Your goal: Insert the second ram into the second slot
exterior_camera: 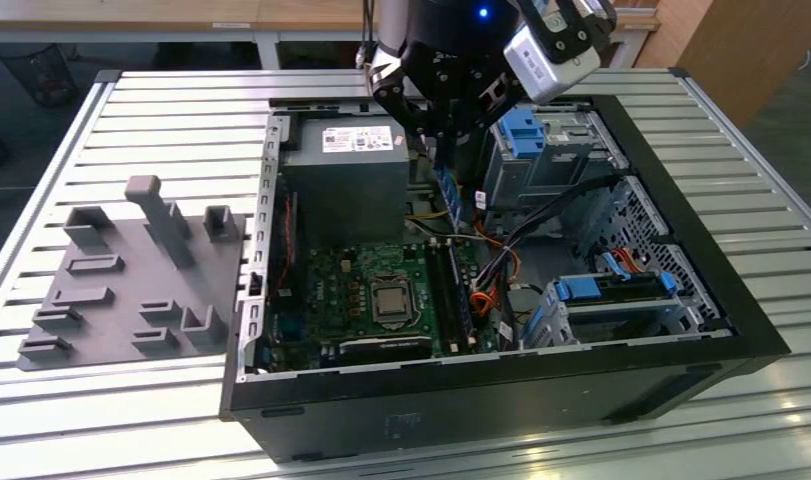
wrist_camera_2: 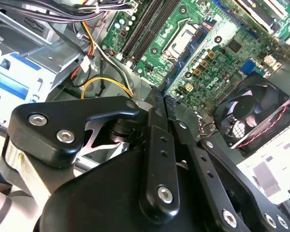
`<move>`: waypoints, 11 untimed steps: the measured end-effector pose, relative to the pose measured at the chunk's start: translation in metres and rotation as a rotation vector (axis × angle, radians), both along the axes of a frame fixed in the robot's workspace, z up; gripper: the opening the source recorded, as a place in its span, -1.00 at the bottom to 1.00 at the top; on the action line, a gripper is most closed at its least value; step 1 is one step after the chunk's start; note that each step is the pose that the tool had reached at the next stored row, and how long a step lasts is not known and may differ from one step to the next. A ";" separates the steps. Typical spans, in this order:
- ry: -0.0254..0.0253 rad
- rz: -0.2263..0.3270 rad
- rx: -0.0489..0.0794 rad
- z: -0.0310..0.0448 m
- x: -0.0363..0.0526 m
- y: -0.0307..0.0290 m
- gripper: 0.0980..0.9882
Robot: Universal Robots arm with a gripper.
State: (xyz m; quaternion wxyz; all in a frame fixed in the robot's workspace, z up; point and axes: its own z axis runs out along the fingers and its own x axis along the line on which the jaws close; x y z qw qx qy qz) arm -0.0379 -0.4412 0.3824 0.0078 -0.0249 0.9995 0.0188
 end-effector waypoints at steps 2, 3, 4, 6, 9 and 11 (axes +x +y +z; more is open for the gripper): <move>-0.0001 -0.005 0.000 -0.0006 -0.0001 -0.0005 -0.92; 0.0000 -0.005 0.000 -0.0010 -0.0001 -0.0009 -0.92; 0.0000 -0.005 0.000 -0.0015 0.0000 -0.0013 -0.92; -0.0001 -0.005 0.000 -0.0022 0.0000 -0.0017 -0.92; 0.0000 -0.005 0.000 -0.0028 0.0000 -0.0019 -0.92; -0.0001 -0.005 0.000 -0.0034 0.0000 -0.0020 -0.92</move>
